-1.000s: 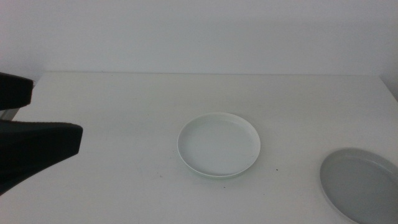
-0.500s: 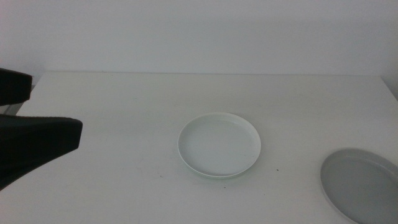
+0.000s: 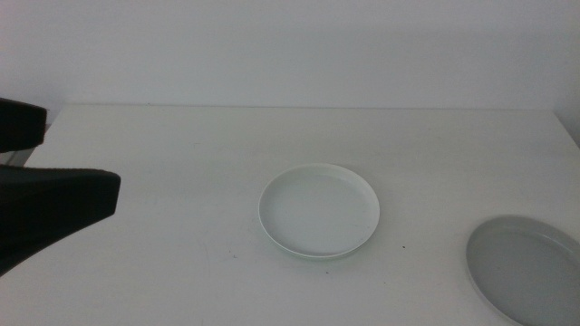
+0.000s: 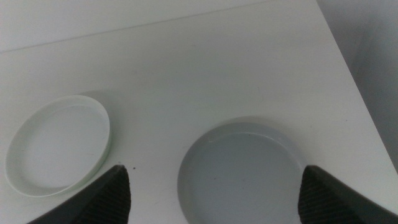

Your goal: Stack the three bowls on top of each other.

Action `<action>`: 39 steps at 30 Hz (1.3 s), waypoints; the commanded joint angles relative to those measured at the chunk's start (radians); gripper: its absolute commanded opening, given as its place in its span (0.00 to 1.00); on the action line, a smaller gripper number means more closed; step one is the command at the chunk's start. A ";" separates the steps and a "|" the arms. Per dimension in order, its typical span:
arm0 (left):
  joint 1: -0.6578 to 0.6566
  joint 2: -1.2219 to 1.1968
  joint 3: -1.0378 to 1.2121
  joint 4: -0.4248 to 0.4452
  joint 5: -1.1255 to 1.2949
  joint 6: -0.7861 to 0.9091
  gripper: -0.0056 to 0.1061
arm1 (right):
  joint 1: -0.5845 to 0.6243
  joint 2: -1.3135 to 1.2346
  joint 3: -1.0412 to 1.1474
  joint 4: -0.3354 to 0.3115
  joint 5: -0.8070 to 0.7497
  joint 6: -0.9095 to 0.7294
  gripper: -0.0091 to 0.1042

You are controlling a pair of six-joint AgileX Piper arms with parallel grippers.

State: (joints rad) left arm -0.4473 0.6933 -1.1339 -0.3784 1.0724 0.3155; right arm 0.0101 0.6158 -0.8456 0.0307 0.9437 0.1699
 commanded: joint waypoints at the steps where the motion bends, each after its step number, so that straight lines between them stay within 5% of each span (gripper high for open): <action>1: 0.000 -0.002 0.004 -0.004 -0.017 -0.005 0.89 | 0.000 0.053 -0.071 0.005 0.055 0.010 0.90; 8: 0.000 -0.002 0.004 0.004 -0.017 -0.005 0.89 | 0.000 0.095 -0.095 0.046 0.078 0.013 0.90; 16: 0.000 -0.002 0.004 0.004 -0.017 -0.005 0.89 | 0.000 0.312 -0.160 -0.006 0.267 -0.032 0.90; 23: 0.000 -0.002 0.004 0.004 -0.017 -0.005 0.89 | -0.055 0.552 -0.290 -0.065 0.271 -0.073 0.90; 31: 0.000 -0.002 0.004 0.004 -0.017 -0.005 0.89 | -0.298 0.771 -0.312 0.004 0.215 -0.126 0.90; 39: 0.000 -0.002 0.004 0.004 -0.017 -0.005 0.89 | -0.315 0.929 -0.228 0.032 0.103 -0.170 0.90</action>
State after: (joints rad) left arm -0.4473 0.6933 -1.1317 -0.3714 1.0703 0.3155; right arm -0.2974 1.5223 -1.1003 0.0578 1.0766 0.0183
